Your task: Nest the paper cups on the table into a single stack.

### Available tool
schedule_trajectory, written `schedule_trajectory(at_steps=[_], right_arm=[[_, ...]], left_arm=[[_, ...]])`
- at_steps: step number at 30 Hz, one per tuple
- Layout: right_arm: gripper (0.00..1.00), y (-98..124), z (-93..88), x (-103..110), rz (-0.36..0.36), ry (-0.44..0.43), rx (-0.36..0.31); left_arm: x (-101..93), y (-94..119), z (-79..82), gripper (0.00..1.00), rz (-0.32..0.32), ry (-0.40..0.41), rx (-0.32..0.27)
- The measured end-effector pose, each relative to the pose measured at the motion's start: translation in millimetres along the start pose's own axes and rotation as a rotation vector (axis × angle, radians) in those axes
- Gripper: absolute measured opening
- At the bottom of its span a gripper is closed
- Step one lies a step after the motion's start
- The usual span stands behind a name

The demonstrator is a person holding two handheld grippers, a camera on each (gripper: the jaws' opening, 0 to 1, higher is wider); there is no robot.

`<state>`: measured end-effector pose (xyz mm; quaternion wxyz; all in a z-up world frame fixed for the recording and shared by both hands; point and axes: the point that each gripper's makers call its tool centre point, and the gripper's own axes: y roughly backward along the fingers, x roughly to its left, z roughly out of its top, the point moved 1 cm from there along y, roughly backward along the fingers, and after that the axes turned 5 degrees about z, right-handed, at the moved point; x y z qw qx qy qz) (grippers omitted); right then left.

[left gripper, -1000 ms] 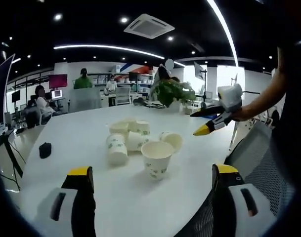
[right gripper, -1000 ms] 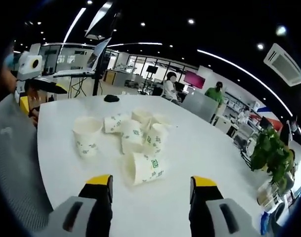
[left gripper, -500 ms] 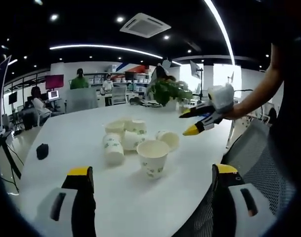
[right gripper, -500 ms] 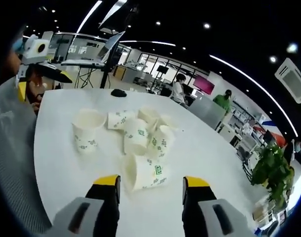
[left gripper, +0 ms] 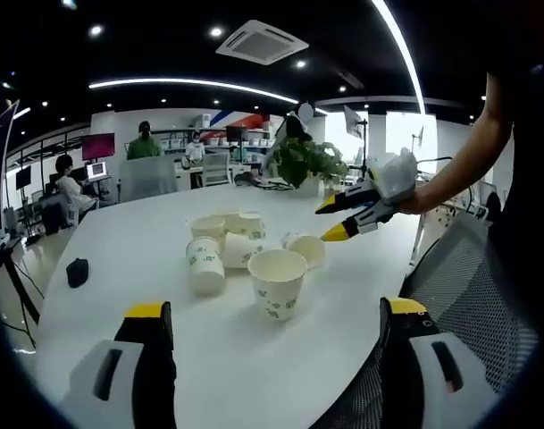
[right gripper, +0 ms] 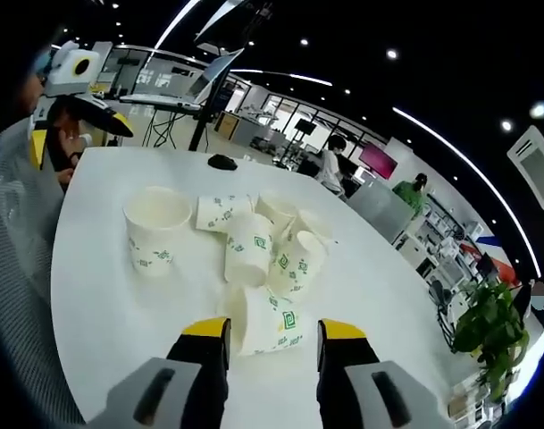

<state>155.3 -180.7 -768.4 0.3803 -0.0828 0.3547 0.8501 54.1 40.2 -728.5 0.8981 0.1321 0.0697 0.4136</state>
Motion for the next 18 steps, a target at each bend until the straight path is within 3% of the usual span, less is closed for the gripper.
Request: schedule_trajectory(at_steps=[18], right_arm=[[0.23,-21.0,1.2,1.8,0.007,0.074,0.044]], left_arm=[[1.3,-0.7,-0.9,0.91,0.007,-0.001,0.009]])
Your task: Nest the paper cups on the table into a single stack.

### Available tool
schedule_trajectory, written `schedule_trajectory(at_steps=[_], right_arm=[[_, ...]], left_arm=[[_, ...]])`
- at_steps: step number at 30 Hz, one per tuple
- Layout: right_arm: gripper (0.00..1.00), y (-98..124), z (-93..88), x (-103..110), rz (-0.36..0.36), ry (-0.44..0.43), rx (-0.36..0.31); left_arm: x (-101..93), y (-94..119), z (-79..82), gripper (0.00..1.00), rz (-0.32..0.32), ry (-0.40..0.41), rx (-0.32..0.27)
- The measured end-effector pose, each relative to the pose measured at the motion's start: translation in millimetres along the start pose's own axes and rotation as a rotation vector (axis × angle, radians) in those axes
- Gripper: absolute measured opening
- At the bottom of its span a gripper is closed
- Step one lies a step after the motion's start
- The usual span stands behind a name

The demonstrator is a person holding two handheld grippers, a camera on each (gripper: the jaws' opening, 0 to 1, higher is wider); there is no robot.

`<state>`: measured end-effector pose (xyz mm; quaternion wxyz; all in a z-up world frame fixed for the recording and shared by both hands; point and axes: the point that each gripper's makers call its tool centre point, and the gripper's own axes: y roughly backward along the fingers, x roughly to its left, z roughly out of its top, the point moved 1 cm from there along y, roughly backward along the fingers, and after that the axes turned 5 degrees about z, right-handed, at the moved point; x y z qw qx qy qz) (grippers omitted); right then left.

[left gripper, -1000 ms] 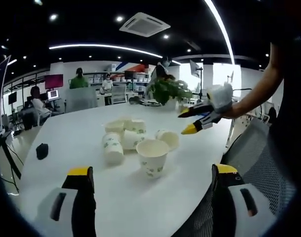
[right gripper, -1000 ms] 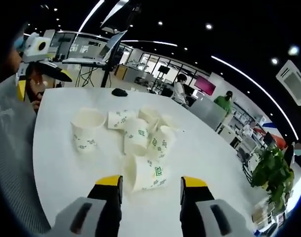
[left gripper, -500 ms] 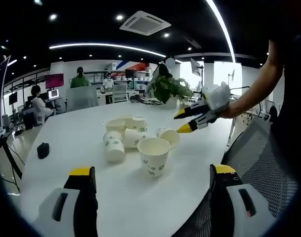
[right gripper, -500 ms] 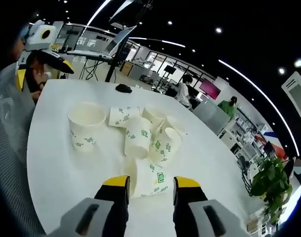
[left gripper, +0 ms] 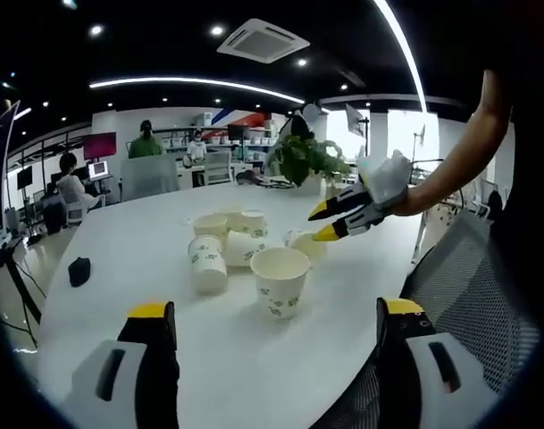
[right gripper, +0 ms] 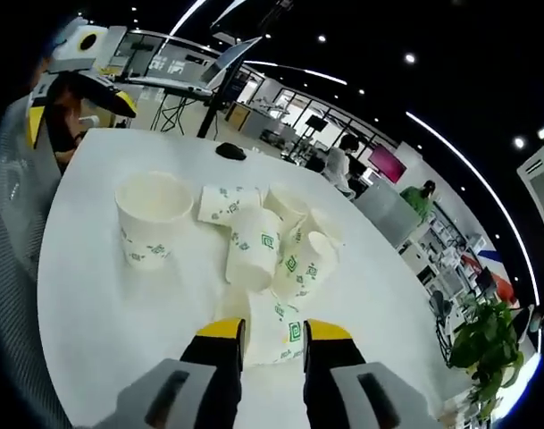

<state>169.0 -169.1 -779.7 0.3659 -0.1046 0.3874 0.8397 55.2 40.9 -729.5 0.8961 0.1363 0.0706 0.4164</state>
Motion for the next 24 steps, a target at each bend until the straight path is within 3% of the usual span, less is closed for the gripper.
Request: schedule_trajectory(at_steps=[7,16,24], right_arm=[[0.2,-6.4,-1.5,1.9,0.004,0.001,0.013],[0.07,-8.4,-1.6,4.1,-0.003,0.005,0.027],[0.03,-3.3,-4.0,-5.9,-0.054,0.022,0.042]], left_arm=[[0.3,-0.5,-2.1,0.9,-0.005,0.001,0.008],[0.6,-0.1,-2.9,0.89,-0.006,0.0,0.01],[-0.6,0.5,-0.7,0.89,-0.004,-0.001,0.006]])
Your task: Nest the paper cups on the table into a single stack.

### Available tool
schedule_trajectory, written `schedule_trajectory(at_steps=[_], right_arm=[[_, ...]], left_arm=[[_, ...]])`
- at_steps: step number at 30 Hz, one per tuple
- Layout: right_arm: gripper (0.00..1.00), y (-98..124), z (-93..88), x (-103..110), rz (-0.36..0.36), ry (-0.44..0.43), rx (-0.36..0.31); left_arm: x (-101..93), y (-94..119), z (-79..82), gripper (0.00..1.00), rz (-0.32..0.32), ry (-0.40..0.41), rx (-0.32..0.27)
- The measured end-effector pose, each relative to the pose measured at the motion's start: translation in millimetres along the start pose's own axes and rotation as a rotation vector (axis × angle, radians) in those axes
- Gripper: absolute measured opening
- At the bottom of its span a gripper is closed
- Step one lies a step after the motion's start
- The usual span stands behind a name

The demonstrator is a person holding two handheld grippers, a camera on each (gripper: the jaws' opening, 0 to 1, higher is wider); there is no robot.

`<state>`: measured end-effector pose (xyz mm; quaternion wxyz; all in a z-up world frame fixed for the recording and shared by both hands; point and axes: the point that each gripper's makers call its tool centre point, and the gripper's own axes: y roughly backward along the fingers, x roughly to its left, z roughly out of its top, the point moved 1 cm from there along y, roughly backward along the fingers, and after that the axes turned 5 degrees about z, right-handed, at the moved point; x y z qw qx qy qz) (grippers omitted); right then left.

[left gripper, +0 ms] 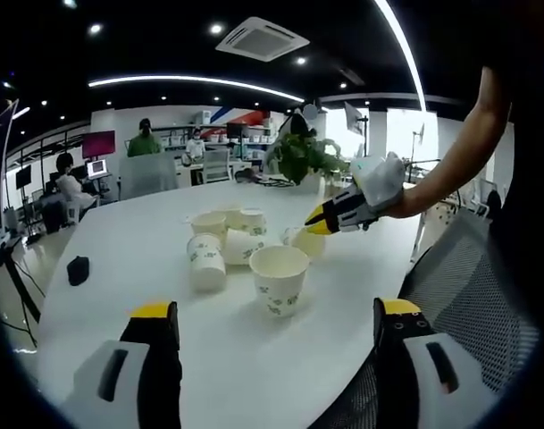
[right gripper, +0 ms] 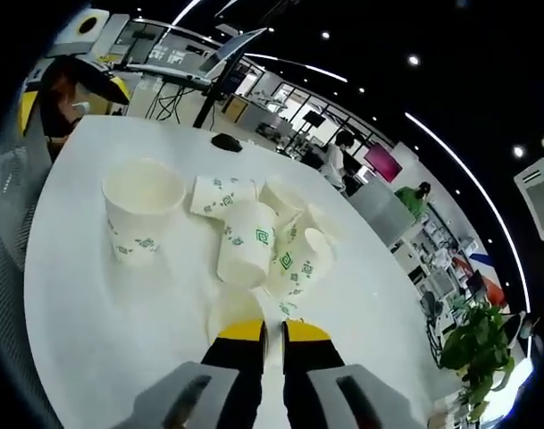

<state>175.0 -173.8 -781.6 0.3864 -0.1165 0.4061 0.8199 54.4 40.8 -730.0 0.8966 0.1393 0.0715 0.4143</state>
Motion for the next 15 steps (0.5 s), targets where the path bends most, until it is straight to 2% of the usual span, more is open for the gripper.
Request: schedule_trajectory(at_steps=[6,15], right_arm=[[0.0,7.1,-0.6,-10.1,-0.03,-0.016,-0.001],[0.0,23.2,-0.5,-26.6,-0.057,-0.09,-0.02]], left_arm=[[1.5,0.3,-0.7,0.89,0.0,0.0,-0.004],[2.5,0.6,0.3,0.88,0.005,0.003,-0.012]])
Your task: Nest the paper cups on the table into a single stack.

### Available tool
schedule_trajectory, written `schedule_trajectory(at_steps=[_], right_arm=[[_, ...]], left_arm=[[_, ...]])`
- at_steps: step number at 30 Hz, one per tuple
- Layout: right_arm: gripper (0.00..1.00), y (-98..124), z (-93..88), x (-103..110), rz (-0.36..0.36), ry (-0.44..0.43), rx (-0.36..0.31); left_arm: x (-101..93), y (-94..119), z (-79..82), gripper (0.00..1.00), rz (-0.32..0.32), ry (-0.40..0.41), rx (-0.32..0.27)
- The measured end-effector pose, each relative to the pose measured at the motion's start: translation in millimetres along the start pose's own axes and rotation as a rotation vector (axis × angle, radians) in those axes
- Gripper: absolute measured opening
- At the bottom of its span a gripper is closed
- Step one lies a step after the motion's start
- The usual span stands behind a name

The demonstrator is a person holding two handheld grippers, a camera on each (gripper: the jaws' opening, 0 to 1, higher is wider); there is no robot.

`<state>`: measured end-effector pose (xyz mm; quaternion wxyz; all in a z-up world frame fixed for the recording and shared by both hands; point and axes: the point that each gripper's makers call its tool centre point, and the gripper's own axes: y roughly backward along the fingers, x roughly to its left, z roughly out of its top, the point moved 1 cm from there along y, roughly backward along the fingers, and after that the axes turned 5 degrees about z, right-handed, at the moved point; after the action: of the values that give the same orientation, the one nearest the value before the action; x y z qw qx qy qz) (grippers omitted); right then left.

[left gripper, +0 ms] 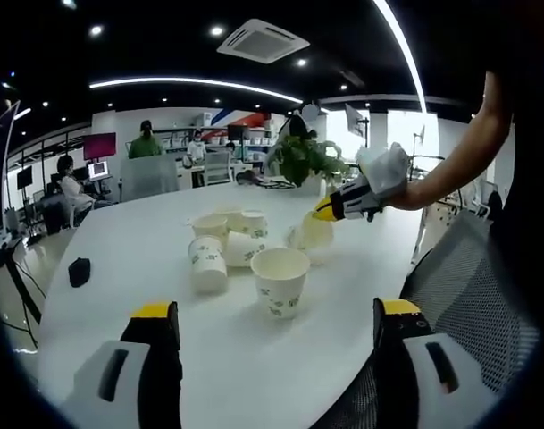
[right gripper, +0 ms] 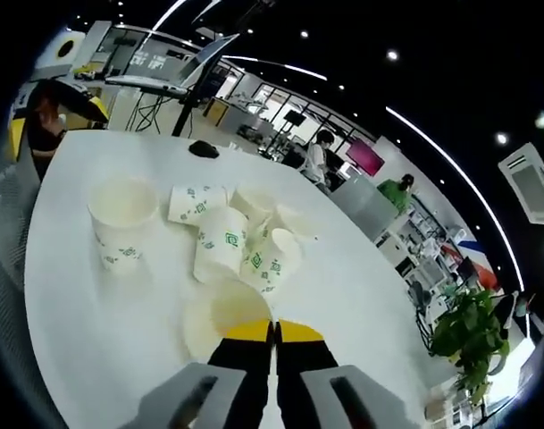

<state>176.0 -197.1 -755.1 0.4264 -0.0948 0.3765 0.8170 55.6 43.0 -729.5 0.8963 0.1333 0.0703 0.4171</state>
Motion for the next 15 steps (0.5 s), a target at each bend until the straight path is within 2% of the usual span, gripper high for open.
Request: schedule_trajectory(at_steps=[11,15], right_arm=[[0.0,10.0,4.4,-9.5,0.025,-0.109,0.018],[0.0,16.5,15.9,-13.6,0.043,-0.149,0.01]], left_arm=[[0.6,0.5,0.6,0.89,-0.003,0.001,-0.009],[-1.5,0.8,3.5,0.89,-0.003,0.0,-0.016]])
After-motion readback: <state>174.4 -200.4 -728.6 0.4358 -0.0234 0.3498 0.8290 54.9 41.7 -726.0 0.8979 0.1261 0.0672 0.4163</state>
